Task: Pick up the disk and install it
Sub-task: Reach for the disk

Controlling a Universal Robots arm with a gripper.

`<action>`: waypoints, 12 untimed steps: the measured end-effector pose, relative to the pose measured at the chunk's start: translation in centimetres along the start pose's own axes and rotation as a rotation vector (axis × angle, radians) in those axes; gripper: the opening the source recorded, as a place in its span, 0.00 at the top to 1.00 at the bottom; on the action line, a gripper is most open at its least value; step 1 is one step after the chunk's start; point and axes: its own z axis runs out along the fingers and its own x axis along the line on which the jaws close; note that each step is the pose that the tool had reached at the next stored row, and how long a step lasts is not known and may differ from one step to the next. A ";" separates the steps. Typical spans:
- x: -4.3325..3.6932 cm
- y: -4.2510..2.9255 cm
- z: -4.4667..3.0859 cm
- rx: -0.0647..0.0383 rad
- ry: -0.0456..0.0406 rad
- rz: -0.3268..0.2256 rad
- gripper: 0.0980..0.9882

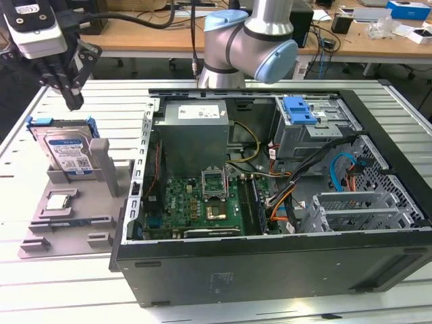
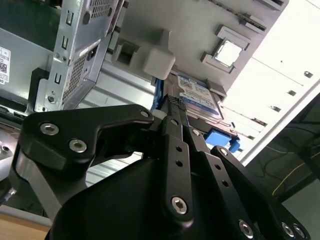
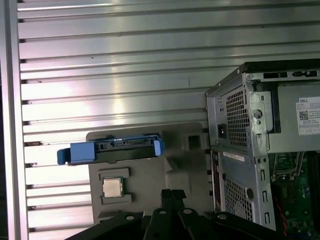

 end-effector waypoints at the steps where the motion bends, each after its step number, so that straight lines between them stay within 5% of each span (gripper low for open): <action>1: 0.17 -0.01 0.00 0.000 0.0000 0.000 0.99; 12: 2.75 -0.21 -0.06 0.000 0.0000 0.000 0.99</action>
